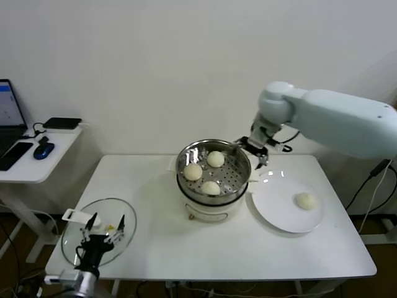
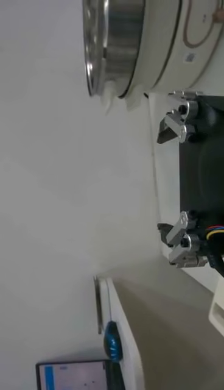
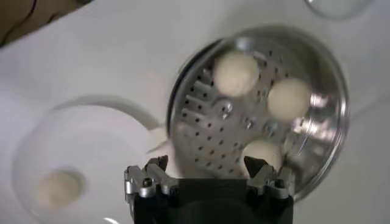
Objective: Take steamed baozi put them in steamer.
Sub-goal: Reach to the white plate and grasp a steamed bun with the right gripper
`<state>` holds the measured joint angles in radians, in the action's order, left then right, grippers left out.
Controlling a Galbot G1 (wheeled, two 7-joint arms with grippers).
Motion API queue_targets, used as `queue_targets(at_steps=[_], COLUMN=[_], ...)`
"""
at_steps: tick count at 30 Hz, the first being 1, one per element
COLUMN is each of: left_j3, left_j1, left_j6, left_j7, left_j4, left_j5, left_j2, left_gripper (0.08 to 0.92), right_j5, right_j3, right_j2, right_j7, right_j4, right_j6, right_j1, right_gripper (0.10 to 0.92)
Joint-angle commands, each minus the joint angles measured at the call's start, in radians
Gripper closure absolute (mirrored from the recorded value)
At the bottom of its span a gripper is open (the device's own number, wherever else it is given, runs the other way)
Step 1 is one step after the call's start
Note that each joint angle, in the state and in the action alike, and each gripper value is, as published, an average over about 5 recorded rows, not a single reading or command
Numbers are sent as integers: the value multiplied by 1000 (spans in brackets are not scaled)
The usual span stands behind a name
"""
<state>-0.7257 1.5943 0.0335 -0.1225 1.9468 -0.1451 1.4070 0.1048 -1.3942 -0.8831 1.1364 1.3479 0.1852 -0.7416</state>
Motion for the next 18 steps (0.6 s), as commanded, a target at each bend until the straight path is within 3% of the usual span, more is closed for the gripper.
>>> queue_targets(at_steps=[1, 9, 14, 18], left_j3=[9, 16, 25, 29], left_j1=[-8, -7, -9, -9], left_j6=[-2, 17, 16, 14], left_j7=[-6, -21, -27, -29], left_j4=[9, 3, 6, 5], left_j5=[-6, -25, -21, -15], left_j2=[-13, -36, -33, -30], left_gripper=[177, 177, 177, 177], right_j5=[312, 90, -108, -175], right_j3=[-127, 134, 376, 480], right_j2=[294, 417, 408, 374], right_j7=[-26, -16, -9, -4], right_j4=[-84, -203, -310, -374], right_j6=[-351, -292, -225, -190], right_j1=[-58, 256, 507, 639], right_gripper=[203, 203, 203, 203])
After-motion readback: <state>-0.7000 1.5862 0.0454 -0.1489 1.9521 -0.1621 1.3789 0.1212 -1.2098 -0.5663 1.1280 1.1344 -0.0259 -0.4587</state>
